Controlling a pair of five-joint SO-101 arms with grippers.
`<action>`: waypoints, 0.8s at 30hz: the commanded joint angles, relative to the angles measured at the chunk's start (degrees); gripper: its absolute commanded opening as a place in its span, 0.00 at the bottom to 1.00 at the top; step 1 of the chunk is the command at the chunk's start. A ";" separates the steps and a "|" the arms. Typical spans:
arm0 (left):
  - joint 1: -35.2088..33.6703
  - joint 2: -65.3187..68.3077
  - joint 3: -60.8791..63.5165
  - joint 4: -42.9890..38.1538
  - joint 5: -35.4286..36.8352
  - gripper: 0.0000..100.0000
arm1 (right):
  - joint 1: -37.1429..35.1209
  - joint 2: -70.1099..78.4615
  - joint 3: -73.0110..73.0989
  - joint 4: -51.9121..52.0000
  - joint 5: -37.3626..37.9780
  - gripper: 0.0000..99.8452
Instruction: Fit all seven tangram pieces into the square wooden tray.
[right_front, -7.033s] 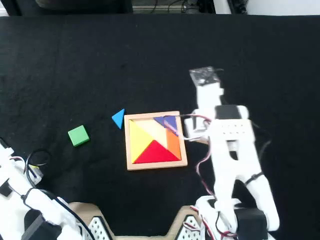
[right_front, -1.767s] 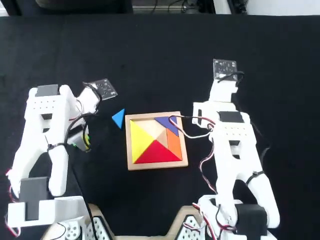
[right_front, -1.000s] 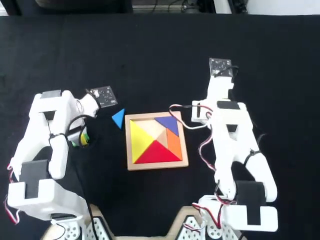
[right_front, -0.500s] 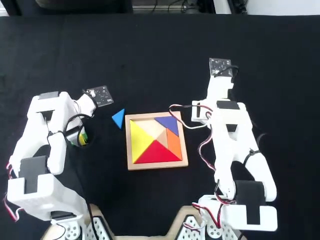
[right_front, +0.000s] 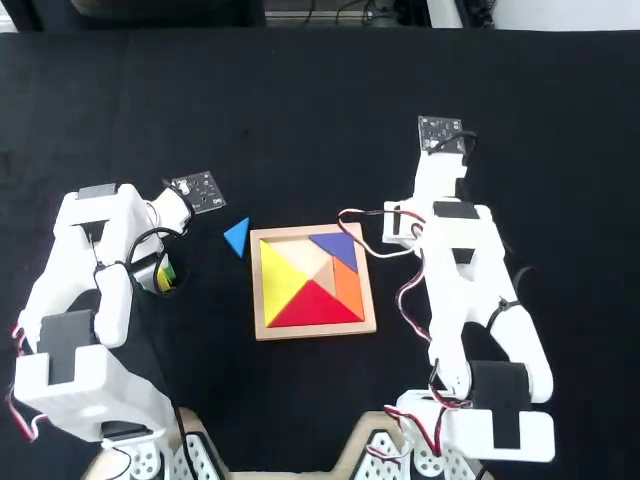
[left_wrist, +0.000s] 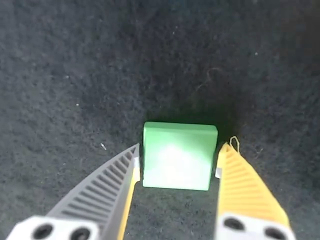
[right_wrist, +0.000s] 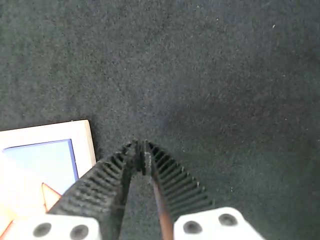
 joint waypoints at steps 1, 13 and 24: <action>0.31 1.58 -0.84 -0.18 -3.08 0.24 | 0.70 -0.04 -2.95 0.35 0.44 0.01; 1.98 2.55 -1.19 -0.18 -2.99 0.11 | 0.62 -0.04 -2.95 0.35 0.53 0.01; 3.65 1.67 -2.24 5.45 -2.11 0.02 | 1.23 -0.04 -3.12 0.35 0.53 0.01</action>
